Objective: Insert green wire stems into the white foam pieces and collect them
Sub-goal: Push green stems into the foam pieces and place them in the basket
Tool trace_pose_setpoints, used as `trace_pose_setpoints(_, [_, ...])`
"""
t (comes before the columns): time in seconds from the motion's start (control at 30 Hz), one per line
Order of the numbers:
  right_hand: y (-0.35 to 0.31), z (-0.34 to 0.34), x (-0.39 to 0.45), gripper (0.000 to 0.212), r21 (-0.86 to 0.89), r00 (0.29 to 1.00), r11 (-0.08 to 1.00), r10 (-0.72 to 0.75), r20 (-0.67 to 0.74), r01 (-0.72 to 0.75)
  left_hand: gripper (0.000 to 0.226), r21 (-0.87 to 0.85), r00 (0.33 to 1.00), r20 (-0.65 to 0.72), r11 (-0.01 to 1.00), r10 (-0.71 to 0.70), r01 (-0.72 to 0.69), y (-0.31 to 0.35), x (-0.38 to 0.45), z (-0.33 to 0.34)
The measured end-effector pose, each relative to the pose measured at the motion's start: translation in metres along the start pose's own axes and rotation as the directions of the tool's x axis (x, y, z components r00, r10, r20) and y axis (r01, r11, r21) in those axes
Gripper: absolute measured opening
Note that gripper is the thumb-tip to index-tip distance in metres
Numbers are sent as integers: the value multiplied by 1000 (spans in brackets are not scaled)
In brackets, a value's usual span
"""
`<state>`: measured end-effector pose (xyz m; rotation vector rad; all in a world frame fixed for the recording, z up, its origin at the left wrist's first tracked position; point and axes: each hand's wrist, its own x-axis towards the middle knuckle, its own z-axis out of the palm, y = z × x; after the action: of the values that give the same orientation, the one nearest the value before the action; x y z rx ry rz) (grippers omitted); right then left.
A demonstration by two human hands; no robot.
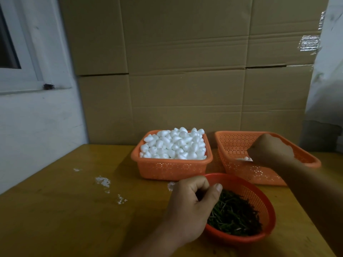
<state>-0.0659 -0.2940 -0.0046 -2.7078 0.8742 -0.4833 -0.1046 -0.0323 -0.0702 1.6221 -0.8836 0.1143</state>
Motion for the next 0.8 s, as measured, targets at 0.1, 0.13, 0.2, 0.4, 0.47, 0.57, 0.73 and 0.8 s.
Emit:
trace_pose_setpoints(0.1, [-2,-1,-19,35,72,992,993,-82,-99,90,27,7,1000,-1,1000,1,-1,0,0,-1])
trace_pose_setpoints(0.13, [-3,-2,-29,37,108,986,985,-120,-113,132,23,10,1000,2,1000,0,0,0,0,-1])
trace_pose_setpoints(0.2, [-6,-4,-53,34,195,973,956,-198,-117,218,19,22,1000,3,1000,-1,1,0,0,-2])
trace_pose_setpoints(0.4, [-12,-1,-130,12,314,919,864,-383,-97,394,28,124,997,-77,992,-6,16,-2,9,-12])
trace_pose_setpoints(0.47, [-11,3,-137,16,324,918,861,-385,-91,393,30,181,990,-135,982,-28,53,-4,20,-23])
trace_pose_setpoints(0.57, [-12,5,-139,20,334,918,856,-386,-95,394,24,350,957,-288,932,9,97,-12,49,-51])
trace_pose_setpoints(0.73, [-10,6,-139,16,326,911,851,-389,-137,412,15,612,927,-372,740,-43,280,-36,108,-99])
trace_pose_setpoints(0.8, [-9,7,-139,14,325,911,851,-391,-133,413,21,665,926,-365,669,-97,332,-45,127,-109])
